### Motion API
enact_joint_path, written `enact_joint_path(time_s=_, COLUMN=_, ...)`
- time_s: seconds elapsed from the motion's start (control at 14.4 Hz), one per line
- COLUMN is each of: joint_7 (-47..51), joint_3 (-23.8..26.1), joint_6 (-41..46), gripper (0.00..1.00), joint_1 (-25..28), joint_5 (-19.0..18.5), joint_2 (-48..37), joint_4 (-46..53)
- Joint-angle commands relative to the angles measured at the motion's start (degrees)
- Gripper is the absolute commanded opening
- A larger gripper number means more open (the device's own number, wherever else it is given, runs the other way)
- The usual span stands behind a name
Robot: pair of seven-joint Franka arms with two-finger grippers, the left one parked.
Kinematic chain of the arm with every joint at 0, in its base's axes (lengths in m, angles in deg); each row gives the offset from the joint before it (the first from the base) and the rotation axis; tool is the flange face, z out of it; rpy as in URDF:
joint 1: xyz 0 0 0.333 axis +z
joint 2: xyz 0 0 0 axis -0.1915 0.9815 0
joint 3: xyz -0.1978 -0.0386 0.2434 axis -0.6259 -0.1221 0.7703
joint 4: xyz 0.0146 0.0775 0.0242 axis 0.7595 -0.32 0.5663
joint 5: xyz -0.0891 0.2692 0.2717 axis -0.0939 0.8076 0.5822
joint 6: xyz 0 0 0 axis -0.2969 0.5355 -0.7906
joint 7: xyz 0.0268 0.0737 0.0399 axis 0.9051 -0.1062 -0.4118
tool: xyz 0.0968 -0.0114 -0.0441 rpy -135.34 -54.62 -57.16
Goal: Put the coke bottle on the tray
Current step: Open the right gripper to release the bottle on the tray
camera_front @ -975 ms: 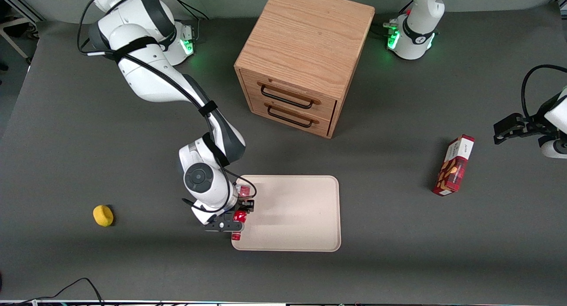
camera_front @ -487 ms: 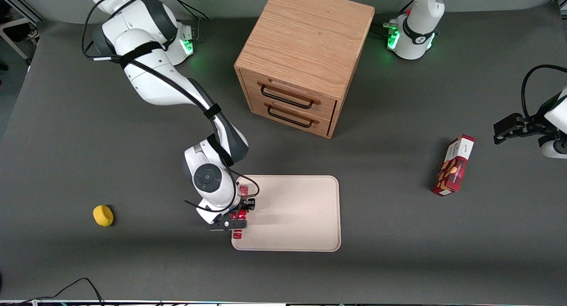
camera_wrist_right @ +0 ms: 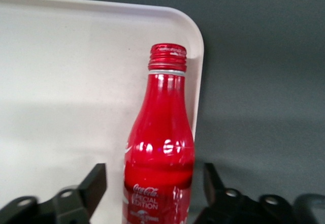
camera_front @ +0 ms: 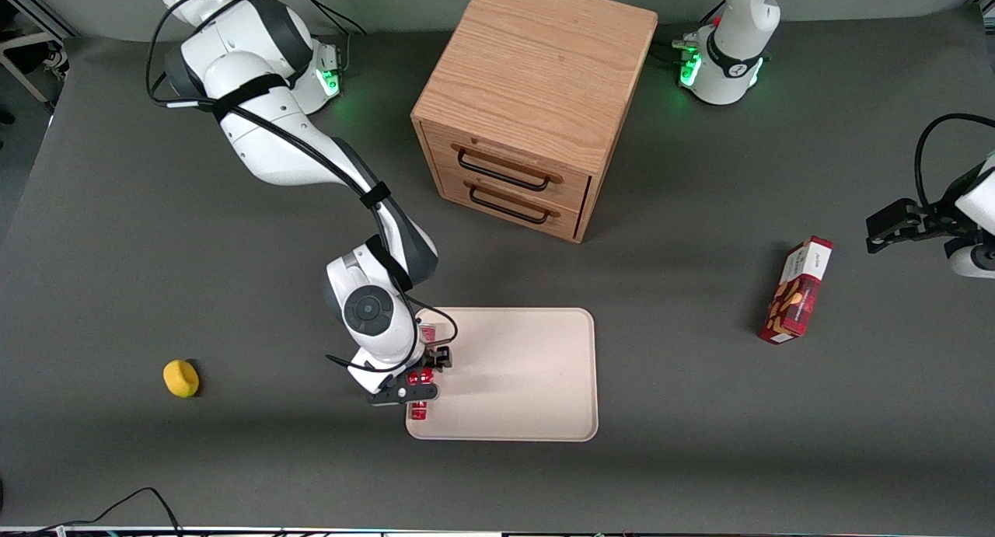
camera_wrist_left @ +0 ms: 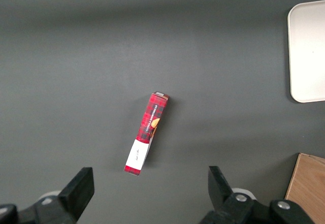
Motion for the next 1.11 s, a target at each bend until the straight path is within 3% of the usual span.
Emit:
enact_joint_path(time_s=0.0, joint_7=-0.5, joint_3=-0.9, joint_6=-0.1, gripper=1.00, joint_1=1.0, joint_5=-1.1, joint_2=1.3, joint_4=2.1)
enact_joint_path(time_s=0.56, joint_7=-0.2, joint_3=-0.5, joint_6=1.9, gripper=1.00, joint_1=0.2, joint_5=-0.8, joint_2=-2.8, joint_4=0.9)
enact_joint_path(time_s=0.84, joint_7=0.4, joint_3=0.6, joint_6=4.2, gripper=1.00, joint_1=-2.2, joint_5=0.3, joint_2=-16.5, joint_4=-13.2)
enact_joint_path(time_s=1.04, joint_7=-0.6, joint_3=4.5, joint_6=8.9, gripper=1.00, joint_1=-7.8, joint_5=3.0, joint_2=-28.9, joint_4=-24.4)
